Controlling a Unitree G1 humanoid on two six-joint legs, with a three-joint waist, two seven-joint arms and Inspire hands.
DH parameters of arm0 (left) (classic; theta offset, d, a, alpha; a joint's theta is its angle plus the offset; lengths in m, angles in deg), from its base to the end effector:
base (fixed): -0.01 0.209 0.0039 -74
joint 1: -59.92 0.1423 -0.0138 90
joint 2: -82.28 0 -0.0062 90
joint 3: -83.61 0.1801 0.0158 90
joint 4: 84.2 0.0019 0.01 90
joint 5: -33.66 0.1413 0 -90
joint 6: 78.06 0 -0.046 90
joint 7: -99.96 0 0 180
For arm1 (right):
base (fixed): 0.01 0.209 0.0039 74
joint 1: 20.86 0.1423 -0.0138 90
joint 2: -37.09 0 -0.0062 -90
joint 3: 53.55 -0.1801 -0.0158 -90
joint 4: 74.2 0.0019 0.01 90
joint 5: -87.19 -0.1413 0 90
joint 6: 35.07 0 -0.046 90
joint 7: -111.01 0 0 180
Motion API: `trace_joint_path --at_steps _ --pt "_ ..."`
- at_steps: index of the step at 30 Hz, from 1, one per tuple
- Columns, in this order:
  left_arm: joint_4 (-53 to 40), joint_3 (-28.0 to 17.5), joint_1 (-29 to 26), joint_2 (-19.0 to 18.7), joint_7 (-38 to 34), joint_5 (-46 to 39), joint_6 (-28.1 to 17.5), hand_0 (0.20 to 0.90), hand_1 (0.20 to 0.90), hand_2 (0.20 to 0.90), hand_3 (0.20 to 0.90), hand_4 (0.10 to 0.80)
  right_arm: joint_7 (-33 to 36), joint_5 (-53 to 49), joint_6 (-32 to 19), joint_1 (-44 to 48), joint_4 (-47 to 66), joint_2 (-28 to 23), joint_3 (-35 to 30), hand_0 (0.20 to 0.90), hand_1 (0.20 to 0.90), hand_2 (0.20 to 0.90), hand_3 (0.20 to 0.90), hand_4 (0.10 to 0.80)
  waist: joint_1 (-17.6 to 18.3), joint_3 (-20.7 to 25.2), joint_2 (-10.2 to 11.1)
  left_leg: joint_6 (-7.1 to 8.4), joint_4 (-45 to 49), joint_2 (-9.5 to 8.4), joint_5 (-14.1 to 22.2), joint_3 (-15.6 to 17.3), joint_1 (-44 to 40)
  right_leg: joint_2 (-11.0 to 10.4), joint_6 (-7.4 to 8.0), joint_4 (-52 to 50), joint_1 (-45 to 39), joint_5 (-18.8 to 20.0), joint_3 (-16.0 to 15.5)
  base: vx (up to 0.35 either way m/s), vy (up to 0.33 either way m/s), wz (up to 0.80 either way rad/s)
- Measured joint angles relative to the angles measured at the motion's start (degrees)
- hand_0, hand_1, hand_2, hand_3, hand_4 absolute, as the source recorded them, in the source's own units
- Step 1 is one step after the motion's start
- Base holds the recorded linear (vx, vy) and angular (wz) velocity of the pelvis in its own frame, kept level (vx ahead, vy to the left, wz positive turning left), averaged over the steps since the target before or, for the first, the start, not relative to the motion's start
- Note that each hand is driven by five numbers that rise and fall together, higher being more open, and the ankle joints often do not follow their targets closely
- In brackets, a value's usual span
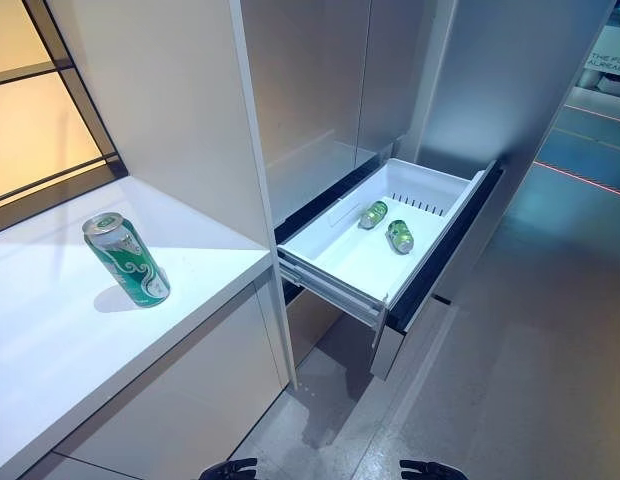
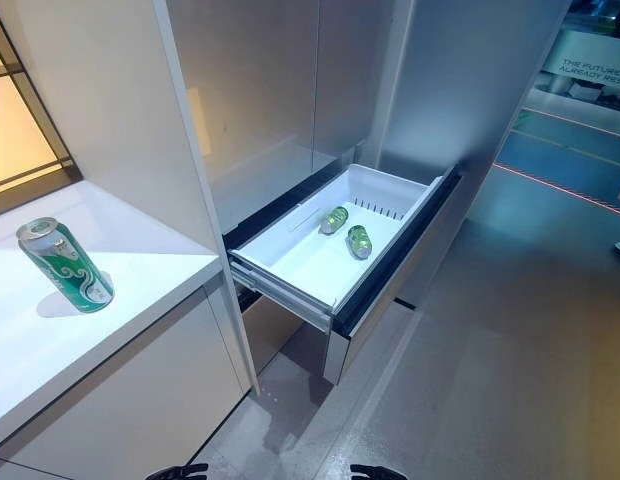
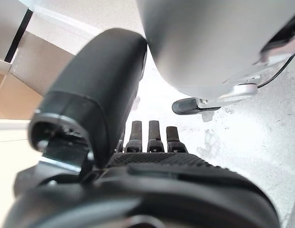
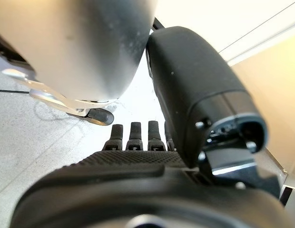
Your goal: Put drinks into fridge and close the fridge
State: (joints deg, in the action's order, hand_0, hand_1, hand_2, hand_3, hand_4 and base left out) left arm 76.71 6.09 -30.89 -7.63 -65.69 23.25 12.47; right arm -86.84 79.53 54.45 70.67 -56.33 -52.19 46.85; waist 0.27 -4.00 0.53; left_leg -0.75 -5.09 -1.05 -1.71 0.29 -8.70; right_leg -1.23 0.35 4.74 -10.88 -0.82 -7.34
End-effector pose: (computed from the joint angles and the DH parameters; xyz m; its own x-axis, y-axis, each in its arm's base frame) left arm 0.0752 0.2328 -0.1126 0.3022 -0.0568 -0.9515 0.1257 0.9919 -0.0193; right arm 0.0774 -0.2320 -0.1127 0.3018 0.1136 -0.9466 -0.1557 0.9854 0.0686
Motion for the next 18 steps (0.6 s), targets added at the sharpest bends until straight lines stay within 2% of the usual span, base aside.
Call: trace_joint_path --at_steps 8,13,16,18 --pt "0.1 -0.1 0.3 0.0 0.0 -0.3 -1.5 0.900 0.900 0.900 0.900 0.800 0.0 0.0 0.0 0.0 0.0 0.0 0.0 0.900 0.900 0.900 0.900 0.800 0.0 0.0 0.0 0.00 0.0 0.00 0.0 0.0 0.0 0.0 -0.01 0.0 0.0 0.0 0.0 0.000 0.000 0.00" --pt "0.1 0.0 1.2 0.1 1.8 -4.8 -6.2 0.900 0.900 0.900 0.900 0.800 0.0 0.1 0.1 0.0 0.0 0.0 0.0 0.900 0.900 0.900 0.900 0.800 0.0 0.0 0.0 0.00 0.0 0.00 0.0 0.0 0.0 0.0 -0.01 0.0 0.0 0.0 0.0 -0.006 0.002 0.00" --pt "-6.0 0.8 2.0 -0.4 4.3 -7.9 -7.5 0.900 0.900 0.900 0.900 0.800 0.0 0.3 0.8 0.2 0.6 -0.2 0.0 0.900 0.900 0.900 0.900 0.800 -0.2 -0.3 -0.2 -0.01 0.0 0.01 0.0 0.0 0.1 0.0 -0.01 -0.2 0.3 0.0 0.0 -0.043 0.018 0.00" --pt "-16.5 1.8 2.4 -1.3 6.7 -12.3 -7.5 0.900 0.900 0.900 0.900 0.800 -0.3 0.3 1.3 0.3 1.5 -0.6 0.0 0.900 0.900 0.900 0.900 0.800 -0.2 -0.8 -0.6 -0.07 0.0 -0.01 -0.1 0.0 0.4 -0.1 0.02 -0.5 0.6 0.0 0.0 -0.054 0.029 0.01"
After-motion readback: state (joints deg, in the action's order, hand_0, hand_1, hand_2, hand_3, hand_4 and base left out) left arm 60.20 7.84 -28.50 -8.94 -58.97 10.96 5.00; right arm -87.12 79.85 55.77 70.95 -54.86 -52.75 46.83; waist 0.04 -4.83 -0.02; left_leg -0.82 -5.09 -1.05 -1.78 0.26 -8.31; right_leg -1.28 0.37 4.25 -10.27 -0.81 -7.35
